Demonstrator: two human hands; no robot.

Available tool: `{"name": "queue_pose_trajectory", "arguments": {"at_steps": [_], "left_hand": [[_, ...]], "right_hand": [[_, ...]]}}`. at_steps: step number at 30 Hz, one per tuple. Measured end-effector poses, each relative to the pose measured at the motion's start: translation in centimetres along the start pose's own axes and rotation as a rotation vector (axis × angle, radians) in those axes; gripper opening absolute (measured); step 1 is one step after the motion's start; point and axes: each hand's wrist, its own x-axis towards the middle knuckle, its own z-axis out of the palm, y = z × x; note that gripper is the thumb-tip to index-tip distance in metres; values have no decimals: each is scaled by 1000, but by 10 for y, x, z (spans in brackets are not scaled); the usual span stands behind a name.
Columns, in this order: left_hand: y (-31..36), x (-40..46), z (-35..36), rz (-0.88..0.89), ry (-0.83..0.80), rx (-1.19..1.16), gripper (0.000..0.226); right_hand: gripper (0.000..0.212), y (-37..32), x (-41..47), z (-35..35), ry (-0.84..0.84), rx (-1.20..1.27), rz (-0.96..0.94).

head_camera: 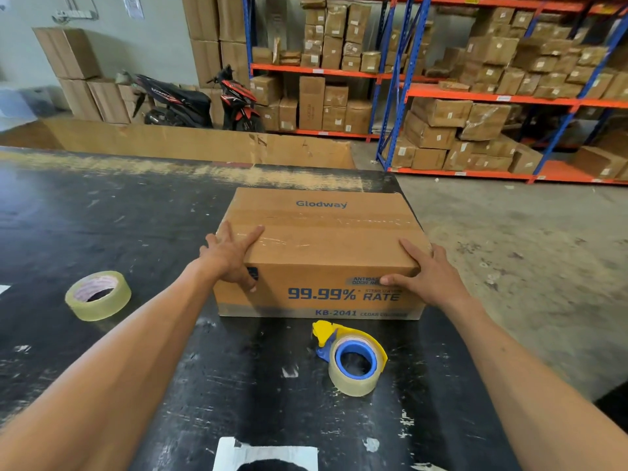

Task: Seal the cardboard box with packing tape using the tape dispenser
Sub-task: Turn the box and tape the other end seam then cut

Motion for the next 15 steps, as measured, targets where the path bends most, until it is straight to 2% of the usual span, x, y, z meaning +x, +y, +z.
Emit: {"name": "queue_pose_trajectory", "arguments": {"at_steps": [9,15], "left_hand": [[-5,9,-2,32,-31,3,134],[-7,8,-2,41,-14,45,137]], "right_hand": [[111,-13,-9,2,27,118,77],[108,-16,-15,6,35,108,71]]}}
